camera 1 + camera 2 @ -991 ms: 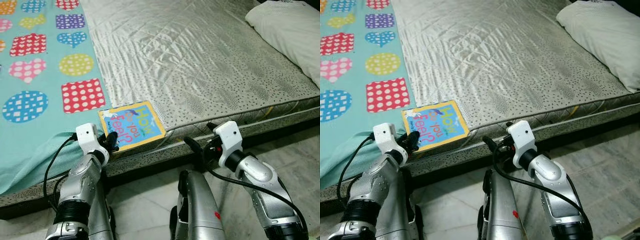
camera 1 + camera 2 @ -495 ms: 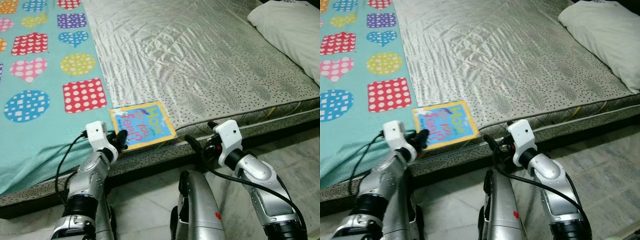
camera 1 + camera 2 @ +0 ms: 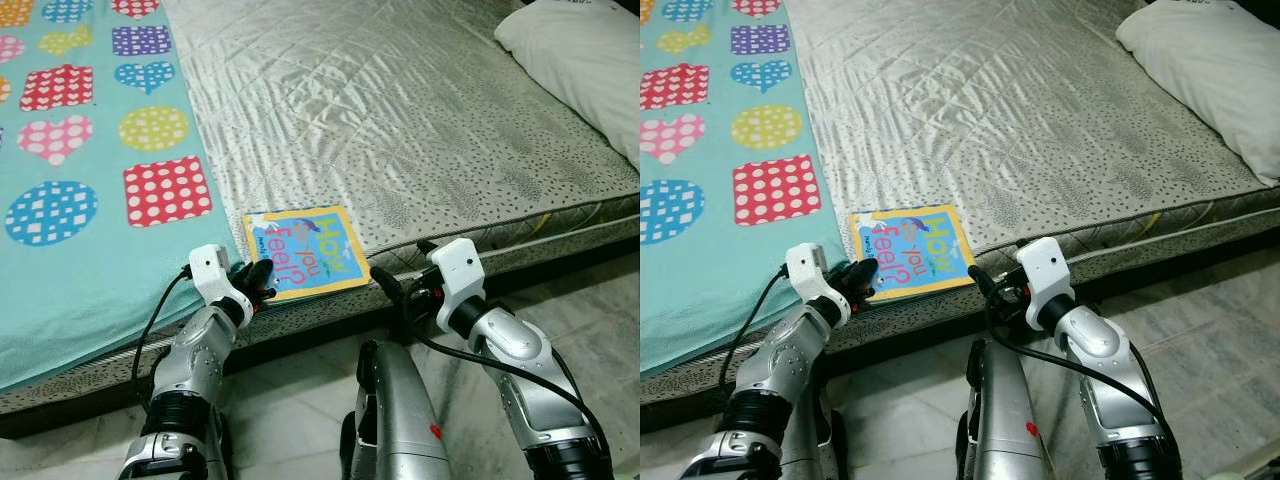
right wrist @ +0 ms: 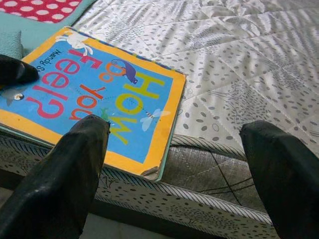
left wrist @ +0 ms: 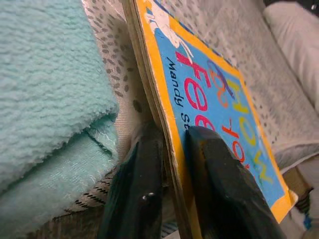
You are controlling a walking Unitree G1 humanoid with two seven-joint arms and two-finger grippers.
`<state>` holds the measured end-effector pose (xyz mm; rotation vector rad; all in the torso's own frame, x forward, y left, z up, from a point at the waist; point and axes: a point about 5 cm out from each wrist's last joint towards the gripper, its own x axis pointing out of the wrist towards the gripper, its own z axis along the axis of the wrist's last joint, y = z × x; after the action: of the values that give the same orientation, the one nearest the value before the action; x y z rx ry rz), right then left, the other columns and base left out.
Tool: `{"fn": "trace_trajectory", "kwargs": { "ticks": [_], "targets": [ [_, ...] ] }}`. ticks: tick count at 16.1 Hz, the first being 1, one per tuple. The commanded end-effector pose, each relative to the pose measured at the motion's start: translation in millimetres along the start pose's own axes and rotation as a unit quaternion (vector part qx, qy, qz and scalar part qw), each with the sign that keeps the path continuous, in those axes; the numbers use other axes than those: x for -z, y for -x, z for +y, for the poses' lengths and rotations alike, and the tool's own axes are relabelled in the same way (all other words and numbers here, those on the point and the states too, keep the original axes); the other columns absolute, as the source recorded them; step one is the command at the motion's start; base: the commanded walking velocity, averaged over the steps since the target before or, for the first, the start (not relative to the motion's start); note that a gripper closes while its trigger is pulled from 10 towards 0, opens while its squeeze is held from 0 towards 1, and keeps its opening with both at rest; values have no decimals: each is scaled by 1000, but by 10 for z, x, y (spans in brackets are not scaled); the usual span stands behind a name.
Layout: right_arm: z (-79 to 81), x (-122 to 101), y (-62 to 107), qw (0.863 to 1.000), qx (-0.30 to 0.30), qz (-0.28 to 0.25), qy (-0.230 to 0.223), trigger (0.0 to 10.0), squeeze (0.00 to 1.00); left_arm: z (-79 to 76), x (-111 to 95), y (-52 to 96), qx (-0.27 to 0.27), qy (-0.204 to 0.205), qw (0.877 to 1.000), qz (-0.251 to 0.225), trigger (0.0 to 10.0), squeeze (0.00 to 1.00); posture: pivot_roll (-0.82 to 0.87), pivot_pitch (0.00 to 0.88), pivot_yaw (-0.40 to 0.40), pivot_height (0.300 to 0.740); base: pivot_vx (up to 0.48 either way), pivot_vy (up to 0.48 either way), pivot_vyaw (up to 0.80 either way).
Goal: Clean up the room
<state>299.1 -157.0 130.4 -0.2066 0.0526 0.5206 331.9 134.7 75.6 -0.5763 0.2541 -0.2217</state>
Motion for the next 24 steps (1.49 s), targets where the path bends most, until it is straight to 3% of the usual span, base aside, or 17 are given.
{"fn": "trace_trajectory", "kwargs": {
  "ticks": [1,7,9,12,14,17,24],
  "targets": [
    [-40,-9,8,1000,10,-3,3,10000,0,25,3,10,-14,1,1000,-7,0,0,-142,174,-99,508,0,0,0],
    [-137,-67,-3,998,50,-21,10,10000,0,39,-341,139,-13,4,990,-139,0,0,-129,142,-92,508,0,0,0],
    [-146,-106,-28,997,64,-33,8,10000,0,15,-536,236,-18,-39,980,-195,0,0,-117,122,-86,508,0,0,0],
    [-130,-141,-65,996,77,-44,-14,10000,0,-48,-707,370,-32,-112,964,-239,0,0,-106,99,-76,508,0,0,0],
    [-122,-159,-80,995,84,-50,-32,10000,0,-94,-718,443,-32,-140,959,-245,0,0,-101,87,-70,508,0,0,0],
    [-93,-182,-87,988,103,-63,-91,10000,0,-185,-642,682,-32,-202,948,-244,0,0,-80,63,-53,508,0,0,0],
    [-5,-170,-126,974,131,-69,-171,10000,0,-122,-489,980,-85,-218,948,-218,0,0,-52,35,-29,508,0,0,0]
  ]
}}
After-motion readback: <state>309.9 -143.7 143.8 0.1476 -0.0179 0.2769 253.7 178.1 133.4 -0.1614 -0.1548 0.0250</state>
